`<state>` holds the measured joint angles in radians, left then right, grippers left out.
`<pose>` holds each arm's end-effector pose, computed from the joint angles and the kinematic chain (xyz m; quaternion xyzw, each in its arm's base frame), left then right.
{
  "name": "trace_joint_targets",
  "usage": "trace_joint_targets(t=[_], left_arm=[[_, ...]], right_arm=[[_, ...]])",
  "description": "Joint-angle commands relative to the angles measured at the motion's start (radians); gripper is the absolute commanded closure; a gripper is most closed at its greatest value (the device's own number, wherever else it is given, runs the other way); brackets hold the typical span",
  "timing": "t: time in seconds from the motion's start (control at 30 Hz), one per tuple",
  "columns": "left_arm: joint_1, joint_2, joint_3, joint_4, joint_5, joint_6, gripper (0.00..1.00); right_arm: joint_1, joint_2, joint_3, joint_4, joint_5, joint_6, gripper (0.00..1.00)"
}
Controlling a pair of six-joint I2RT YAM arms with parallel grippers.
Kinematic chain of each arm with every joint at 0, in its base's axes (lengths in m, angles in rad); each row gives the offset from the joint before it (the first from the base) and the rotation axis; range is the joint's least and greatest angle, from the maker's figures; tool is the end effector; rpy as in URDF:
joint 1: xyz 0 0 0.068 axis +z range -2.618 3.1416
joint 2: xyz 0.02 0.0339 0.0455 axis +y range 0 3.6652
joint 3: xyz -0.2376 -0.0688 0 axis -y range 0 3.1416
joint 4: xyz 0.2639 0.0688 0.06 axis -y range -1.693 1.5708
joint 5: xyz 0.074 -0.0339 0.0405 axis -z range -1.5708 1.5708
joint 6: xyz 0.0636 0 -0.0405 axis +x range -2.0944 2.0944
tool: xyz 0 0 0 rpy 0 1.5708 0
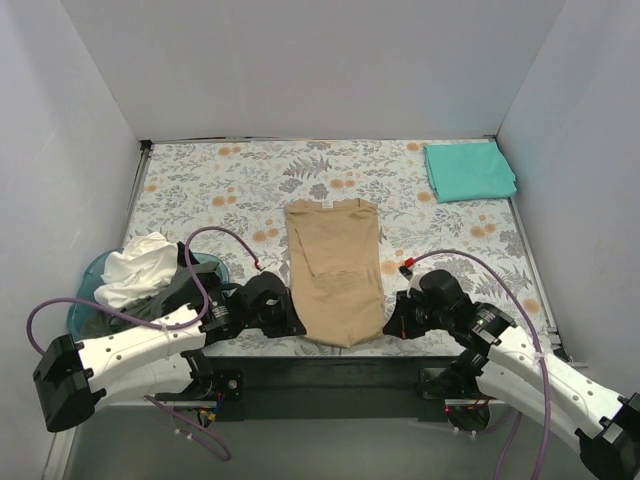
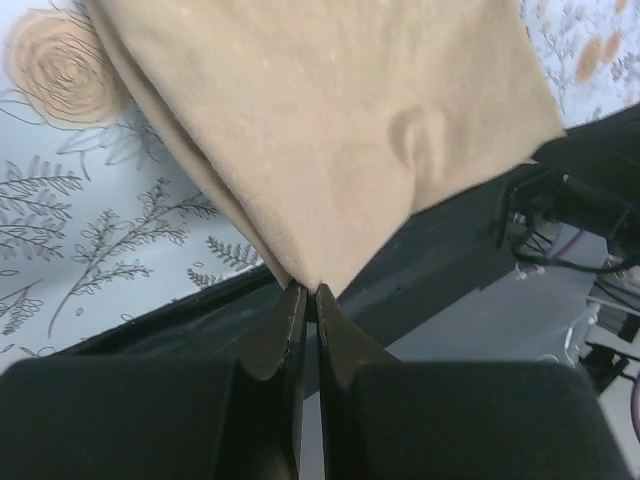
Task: Fold and stack the t-shirts
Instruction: Fold the tshirt
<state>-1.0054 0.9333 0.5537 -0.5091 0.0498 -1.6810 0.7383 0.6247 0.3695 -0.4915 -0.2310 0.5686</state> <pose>0.1220 -0.1981 0.1556 -0.3044 0.8916 -0.3310 0.0526 0.1363 0.1437 0.1516 -0.1231 0.9030 0.3257 0.2517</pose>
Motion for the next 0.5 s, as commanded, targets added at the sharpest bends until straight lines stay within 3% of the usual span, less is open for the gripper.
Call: trace_joint_targets(t=[0.0, 0.17, 0.23, 0.4, 0.47], left_arm=[[-0.004, 0.028, 0.069, -0.029, -0.11, 0.011, 1.0], [-0.004, 0.048, 0.159, -0.046, -0.26, 0.011, 1.0], [-0.002, 0.055, 0.182, -0.087, -0.417, -0.061, 1.0], [-0.001, 0.085, 0.254, -0.06, -0.554, -0.071, 1.0], [0.011, 0.131, 0.302, -0.135, -0.626, -0.115, 1.0]], right_arm=[[0.004, 0.016, 0.115, -0.007, 0.12, -0.018, 0.99], [0.004, 0.098, 0.196, -0.002, 0.217, -0.033, 0.99], [0.004, 0.139, 0.235, 0.008, 0.226, -0.041, 0.99], [0.003, 0.188, 0.334, 0.022, 0.355, -0.064, 0.99], [0.003, 0.202, 0.384, 0.019, 0.386, -0.081, 0.99]])
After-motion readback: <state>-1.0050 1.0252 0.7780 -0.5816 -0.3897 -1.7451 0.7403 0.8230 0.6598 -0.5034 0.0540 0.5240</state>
